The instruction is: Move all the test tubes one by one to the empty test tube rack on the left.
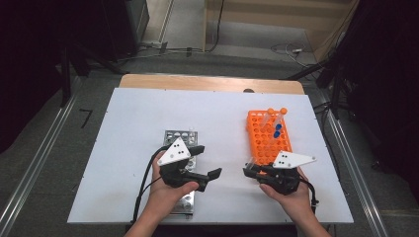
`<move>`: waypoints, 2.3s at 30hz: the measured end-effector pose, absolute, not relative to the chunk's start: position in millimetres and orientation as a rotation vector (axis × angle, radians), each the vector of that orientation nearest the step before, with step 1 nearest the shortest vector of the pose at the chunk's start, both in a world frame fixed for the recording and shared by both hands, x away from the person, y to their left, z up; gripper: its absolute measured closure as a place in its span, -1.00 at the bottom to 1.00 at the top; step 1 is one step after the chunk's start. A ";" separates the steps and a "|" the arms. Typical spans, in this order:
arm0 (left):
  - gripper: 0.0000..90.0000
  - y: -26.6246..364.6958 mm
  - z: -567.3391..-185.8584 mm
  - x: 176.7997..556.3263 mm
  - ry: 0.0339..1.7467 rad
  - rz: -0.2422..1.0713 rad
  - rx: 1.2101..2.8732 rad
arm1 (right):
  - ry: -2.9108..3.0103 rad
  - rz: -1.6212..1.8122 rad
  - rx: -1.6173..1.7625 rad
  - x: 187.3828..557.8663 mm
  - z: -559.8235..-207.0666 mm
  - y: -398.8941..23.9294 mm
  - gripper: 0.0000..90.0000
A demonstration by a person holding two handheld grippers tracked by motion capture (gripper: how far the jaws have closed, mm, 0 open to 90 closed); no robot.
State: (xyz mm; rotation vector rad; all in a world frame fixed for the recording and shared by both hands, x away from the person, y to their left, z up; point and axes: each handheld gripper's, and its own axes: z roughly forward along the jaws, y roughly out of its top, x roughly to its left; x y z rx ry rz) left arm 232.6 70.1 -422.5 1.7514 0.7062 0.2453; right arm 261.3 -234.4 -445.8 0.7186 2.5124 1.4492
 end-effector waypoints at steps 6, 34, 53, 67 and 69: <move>-0.33 58.8 -423.7 231.1 0.662 0.228 1.779 | 2.556 1.451 0.675 257.0 -447.8 -220.5 0.65; 0.69 23.1 -429.1 226.5 0.544 0.211 1.886 | 2.659 1.468 0.555 244.7 -448.5 -198.0 0.65; 0.70 62.4 -415.4 258.3 0.660 0.294 1.800 | 2.438 1.529 0.731 265.4 -440.7 -253.4 -0.48; 0.70 95.5 -409.3 282.8 0.751 0.378 1.748 | 2.369 1.533 0.837 280.4 -442.4 -295.3 -1.00; 0.70 100.7 -409.2 285.8 0.765 0.394 1.739 | 2.357 1.523 0.853 281.4 -442.3 -299.0 -1.00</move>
